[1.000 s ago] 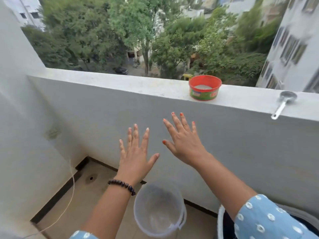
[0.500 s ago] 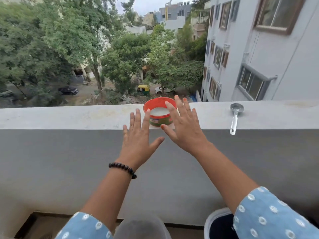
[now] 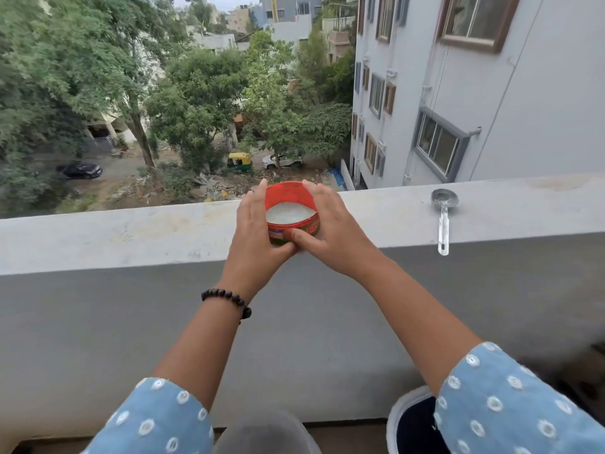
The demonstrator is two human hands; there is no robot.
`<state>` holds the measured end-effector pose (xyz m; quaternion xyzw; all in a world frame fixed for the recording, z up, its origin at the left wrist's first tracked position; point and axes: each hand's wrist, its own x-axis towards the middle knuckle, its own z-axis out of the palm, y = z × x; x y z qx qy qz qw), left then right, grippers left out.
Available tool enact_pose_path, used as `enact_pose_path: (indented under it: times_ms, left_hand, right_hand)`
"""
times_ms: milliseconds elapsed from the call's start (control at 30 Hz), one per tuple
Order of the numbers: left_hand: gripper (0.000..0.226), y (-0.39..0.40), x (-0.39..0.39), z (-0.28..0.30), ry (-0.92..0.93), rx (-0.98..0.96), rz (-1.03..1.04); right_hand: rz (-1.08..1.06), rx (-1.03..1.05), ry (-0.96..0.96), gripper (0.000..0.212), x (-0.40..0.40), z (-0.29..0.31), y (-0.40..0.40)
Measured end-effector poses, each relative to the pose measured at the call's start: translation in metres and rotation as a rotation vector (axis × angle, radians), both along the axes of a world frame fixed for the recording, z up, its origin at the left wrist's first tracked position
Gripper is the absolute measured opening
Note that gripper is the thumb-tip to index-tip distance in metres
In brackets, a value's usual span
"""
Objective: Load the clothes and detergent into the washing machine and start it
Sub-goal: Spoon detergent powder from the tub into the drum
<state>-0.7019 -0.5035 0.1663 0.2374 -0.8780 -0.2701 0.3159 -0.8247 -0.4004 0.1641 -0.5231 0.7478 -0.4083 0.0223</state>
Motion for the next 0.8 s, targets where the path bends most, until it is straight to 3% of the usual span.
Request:
enact_pose_path:
  times_ms: [367, 533, 633, 800]
  left_hand:
    - [0.106, 0.014, -0.019, -0.001, 0.134, 0.059, 0.064]
    - [0.103, 0.029, -0.027, -0.001, 0.176, 0.060, 0.036]
    - [0.102, 0.042, -0.036, 0.000, 0.169, 0.021, -0.001]
    - [0.104, 0.066, -0.051, 0.002, 0.166, 0.008, -0.053]
  right_hand:
    - [0.014, -0.100, -0.030, 0.074, -0.005, 0.006, 0.013]
    - [-0.006, -0.147, -0.187, 0.060, -0.010, 0.009, 0.036]
    - [-0.181, -0.282, -0.194, 0.038, -0.018, 0.004, 0.053]
    - [-0.606, -0.354, 0.083, 0.020, -0.050, 0.002, 0.088]
